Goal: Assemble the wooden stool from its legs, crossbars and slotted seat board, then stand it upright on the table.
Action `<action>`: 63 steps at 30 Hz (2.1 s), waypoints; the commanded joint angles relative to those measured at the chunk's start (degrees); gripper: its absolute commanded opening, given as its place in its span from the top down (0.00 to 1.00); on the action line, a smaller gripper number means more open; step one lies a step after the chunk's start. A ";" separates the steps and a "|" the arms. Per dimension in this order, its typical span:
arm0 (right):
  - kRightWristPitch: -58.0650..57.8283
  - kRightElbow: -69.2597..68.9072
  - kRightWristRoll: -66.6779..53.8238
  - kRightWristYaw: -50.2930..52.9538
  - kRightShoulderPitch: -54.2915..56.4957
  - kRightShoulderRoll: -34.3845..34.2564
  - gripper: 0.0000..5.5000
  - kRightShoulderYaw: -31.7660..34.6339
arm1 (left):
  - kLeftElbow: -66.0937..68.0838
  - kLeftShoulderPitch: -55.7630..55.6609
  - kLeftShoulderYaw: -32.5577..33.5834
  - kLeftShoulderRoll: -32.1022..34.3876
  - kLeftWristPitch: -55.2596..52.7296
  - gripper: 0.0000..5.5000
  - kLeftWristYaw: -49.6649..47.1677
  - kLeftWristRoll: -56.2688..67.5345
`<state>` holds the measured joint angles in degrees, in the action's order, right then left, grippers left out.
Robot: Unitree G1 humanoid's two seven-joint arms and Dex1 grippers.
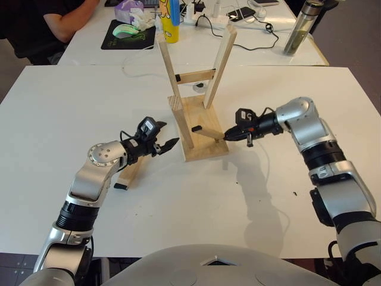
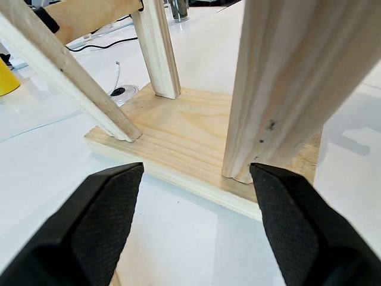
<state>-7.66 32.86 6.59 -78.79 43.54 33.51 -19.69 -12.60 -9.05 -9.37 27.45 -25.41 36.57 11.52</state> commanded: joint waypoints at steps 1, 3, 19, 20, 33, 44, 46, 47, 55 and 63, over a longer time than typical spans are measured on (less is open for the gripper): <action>-3.85 -6.35 4.05 -2.26 3.05 2.81 0.93 -3.42 | -2.07 1.20 0.42 -1.10 -0.73 0.39 -2.06 -0.55; -7.14 -10.00 5.53 -2.77 3.27 3.24 0.93 -4.59 | -2.63 1.46 0.27 -1.58 -1.01 0.39 -2.75 -0.55; -15.35 -13.74 9.13 -4.24 10.67 2.61 0.93 -8.72 | -6.19 4.71 0.26 -4.33 -1.91 0.39 -7.40 -1.19; -14.80 -13.27 9.28 -4.63 11.20 2.59 0.93 -9.15 | -6.37 4.88 0.31 -4.64 -1.86 0.39 -7.87 -1.24; -11.55 -10.65 12.16 -8.51 14.97 2.05 0.93 -12.85 | -8.57 7.97 0.81 -7.66 -1.56 0.39 -12.88 -1.92; -13.49 -11.00 11.94 -8.49 15.99 -0.10 0.93 -12.23 | -8.44 8.76 0.48 -9.14 -1.13 0.39 -14.21 -2.59; -13.42 -10.92 12.11 -8.30 16.11 -0.22 0.93 -12.24 | -8.52 8.57 0.64 -9.10 -1.23 0.39 -14.12 -2.54; -13.44 -10.88 12.21 -8.18 16.12 -0.30 0.93 -12.25 | -8.54 8.41 0.60 -9.02 -1.27 0.39 -14.05 -2.62; -13.61 -12.36 12.87 -8.05 16.00 -0.24 0.93 -12.34 | -10.36 7.23 1.49 -8.97 -2.31 0.39 -14.33 -2.18; -14.88 -15.88 12.09 -9.92 17.09 1.06 0.93 -11.22 | -9.98 6.58 1.82 -9.14 -2.27 0.39 -14.44 -2.53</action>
<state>-22.07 19.13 19.74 -87.55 58.28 34.29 -31.92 -21.97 -1.28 -7.69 18.41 -27.53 22.08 9.00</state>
